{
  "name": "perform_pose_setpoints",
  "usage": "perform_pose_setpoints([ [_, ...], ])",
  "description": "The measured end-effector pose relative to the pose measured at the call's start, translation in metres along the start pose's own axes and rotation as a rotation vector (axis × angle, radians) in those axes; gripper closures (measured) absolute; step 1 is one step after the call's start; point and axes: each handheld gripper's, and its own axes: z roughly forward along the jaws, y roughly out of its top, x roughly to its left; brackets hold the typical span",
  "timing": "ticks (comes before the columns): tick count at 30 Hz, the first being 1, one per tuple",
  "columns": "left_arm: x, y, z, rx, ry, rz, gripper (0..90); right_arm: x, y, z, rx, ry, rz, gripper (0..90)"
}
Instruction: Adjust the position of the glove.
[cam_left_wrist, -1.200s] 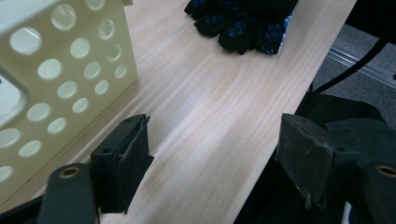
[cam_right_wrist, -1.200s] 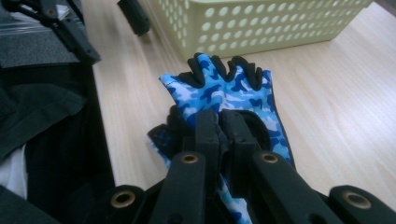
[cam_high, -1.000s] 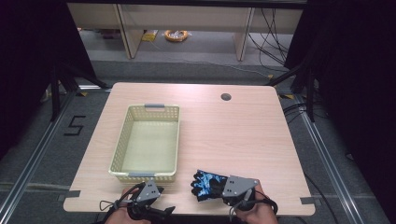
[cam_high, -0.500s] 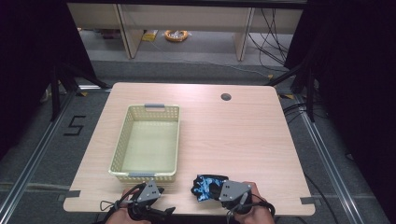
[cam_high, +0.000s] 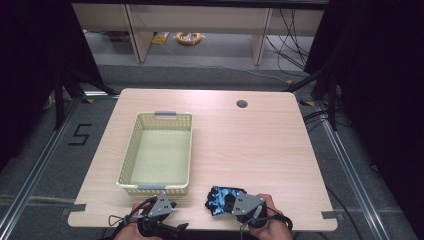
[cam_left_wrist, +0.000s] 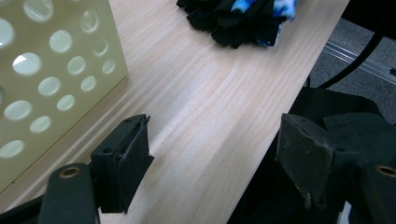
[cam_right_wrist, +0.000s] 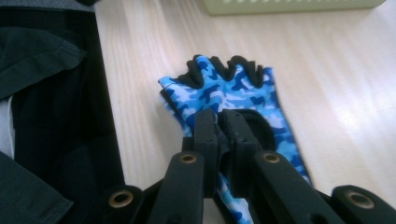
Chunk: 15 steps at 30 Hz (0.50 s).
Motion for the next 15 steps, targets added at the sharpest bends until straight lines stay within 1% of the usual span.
perform_pose_setpoints([
  [1,-0.0003,-0.0001,-0.0001,0.0,0.001,-0.004,24.8,0.0006,-0.001,0.0012,0.012,0.008,0.011,85.4],
  [2,0.0,0.0002,-0.0001,0.001,0.001,0.001,24.8,0.0006,-0.0018,0.0035,0.015,0.018,0.0,85.1],
  [3,-0.0003,0.0002,-0.0002,0.0,0.002,-0.004,24.8,0.002,-0.0025,0.0051,0.018,0.018,0.013,84.8],
  [4,-0.0001,0.0002,-0.0002,0.0,0.0,0.002,24.8,0.0015,-0.0024,0.0065,0.021,0.033,-0.007,84.4],
  [5,-0.0005,-0.0001,-0.0002,0.001,0.001,-0.003,24.8,0.0034,-0.0028,0.0074,0.023,0.031,0.011,83.0],
  [6,-0.0018,-0.0008,0.0004,0.001,-0.001,-0.025,24.8,0.0034,-0.0028,0.0074,0.023,0.031,0.011,83.0],
  [7,-0.0016,-0.0007,0.0009,0.003,-0.003,-0.02,24.8,0.0033,-0.0032,0.0078,0.022,0.038,0.021,80.9],
  [8,-0.0016,-0.0007,0.0009,0.003,-0.003,-0.02,24.8,0.0033,-0.0032,0.0078,0.022,0.038,0.021,80.9],
  [9,-0.0018,-0.0006,0.0008,0.003,0.002,-0.019,24.8,0.003,-0.0038,0.0084,0.017,0.04,0.026,79.0],
  [10,-0.0019,-0.0008,0.0009,0.002,-0.002,-0.02,24.9,0.0027,-0.0045,0.0083,0.016,0.05,0.037,76.8],
  [12,-0.0019,-0.0009,0.0008,0.004,-0.003,-0.019,25.5,0.0019,-0.0053,0.0074,0.006,0.05,0.063,70.4],
  [13,-0.0017,-0.0007,0.0007,0.003,0.001,-0.015,25.9,0.0011,-0.0053,0.0059,0.001,0.05,0.089,65.4],
  [14,-0.0019,-0.0007,0.0007,0.002,0.001,-0.018,26.3,-0.0011,-0.0055,0.0033,-0.016,0.037,0.114,62.3],
  [15,-0.0008,-0.0001,0.0003,0.003,-0.003,0.008,26.3,-0.0026,-0.006,0.0012,-0.026,0.029,0.133,61.5],
])
